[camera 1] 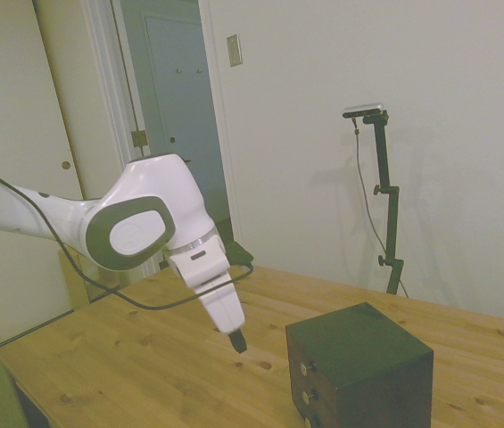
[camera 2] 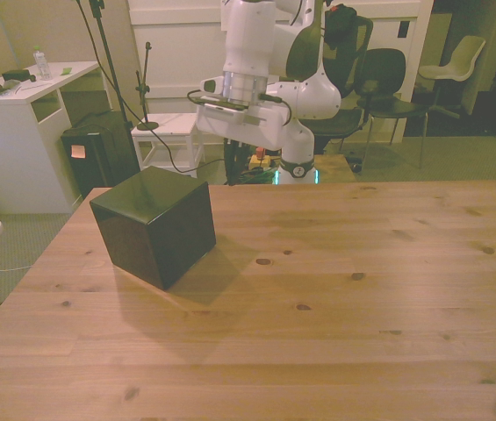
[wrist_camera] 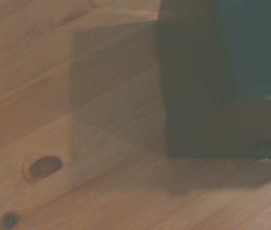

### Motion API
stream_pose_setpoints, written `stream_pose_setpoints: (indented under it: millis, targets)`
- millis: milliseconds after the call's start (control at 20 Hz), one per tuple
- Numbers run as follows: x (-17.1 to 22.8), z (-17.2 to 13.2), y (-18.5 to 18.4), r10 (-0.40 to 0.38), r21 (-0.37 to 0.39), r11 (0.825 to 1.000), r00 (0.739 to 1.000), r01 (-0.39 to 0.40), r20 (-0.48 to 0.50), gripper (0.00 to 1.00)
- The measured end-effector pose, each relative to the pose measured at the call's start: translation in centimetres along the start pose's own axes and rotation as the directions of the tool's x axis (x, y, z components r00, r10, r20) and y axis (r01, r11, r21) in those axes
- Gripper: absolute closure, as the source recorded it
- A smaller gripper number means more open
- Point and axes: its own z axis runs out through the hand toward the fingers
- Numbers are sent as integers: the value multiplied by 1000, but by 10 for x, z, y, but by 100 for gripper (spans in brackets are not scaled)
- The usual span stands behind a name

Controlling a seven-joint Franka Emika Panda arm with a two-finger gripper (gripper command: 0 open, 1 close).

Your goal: Close the top drawer

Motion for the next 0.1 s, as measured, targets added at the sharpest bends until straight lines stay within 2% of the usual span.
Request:
stream_pose_setpoints:
  millis: [100]
  targets:
    - [-15,-13,2,-21,13,1000,1000,21,-2,100]
